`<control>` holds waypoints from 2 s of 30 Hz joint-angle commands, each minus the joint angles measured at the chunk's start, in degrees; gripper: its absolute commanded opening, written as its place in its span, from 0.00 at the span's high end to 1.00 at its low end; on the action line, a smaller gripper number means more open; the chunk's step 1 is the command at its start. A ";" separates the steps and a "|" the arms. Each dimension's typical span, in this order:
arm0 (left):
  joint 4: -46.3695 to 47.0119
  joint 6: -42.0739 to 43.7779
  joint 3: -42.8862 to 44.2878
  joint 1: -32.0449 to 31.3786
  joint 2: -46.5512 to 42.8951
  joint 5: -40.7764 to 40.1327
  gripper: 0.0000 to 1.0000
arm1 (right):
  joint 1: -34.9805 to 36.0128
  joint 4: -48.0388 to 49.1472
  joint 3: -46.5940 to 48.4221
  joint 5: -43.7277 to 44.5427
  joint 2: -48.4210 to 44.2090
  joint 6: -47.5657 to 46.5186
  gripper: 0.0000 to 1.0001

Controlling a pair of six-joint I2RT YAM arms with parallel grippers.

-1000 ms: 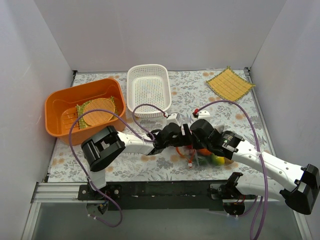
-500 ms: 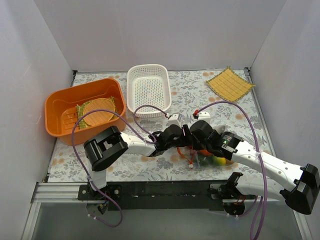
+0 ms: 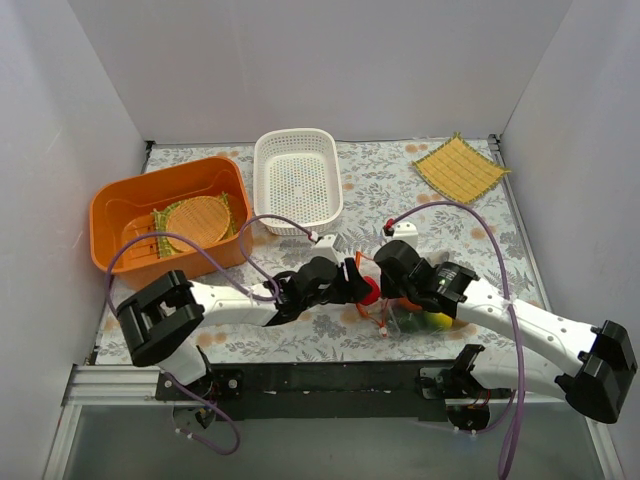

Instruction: Open the zip-top bag and remove the fake food

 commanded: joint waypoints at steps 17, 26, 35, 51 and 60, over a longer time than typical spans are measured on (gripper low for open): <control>-17.54 10.11 12.27 17.87 -8.41 -9.84 0.83 | -1.31 4.84 0.92 2.13 2.53 -1.33 0.99; -20.88 14.42 33.37 24.91 13.15 -18.82 0.52 | -1.39 2.99 0.65 0.46 -0.72 -2.03 0.99; -22.47 15.92 33.84 24.75 12.04 -13.20 0.26 | -1.39 3.61 -0.58 -1.03 -1.60 -2.30 0.99; -15.37 -1.82 6.23 3.65 -8.99 6.48 0.61 | 0.80 3.87 -1.37 -3.05 -4.24 -0.63 0.99; 2.22 -5.70 2.71 1.36 0.50 15.02 0.53 | 5.46 -0.69 3.02 2.12 -4.41 2.45 0.73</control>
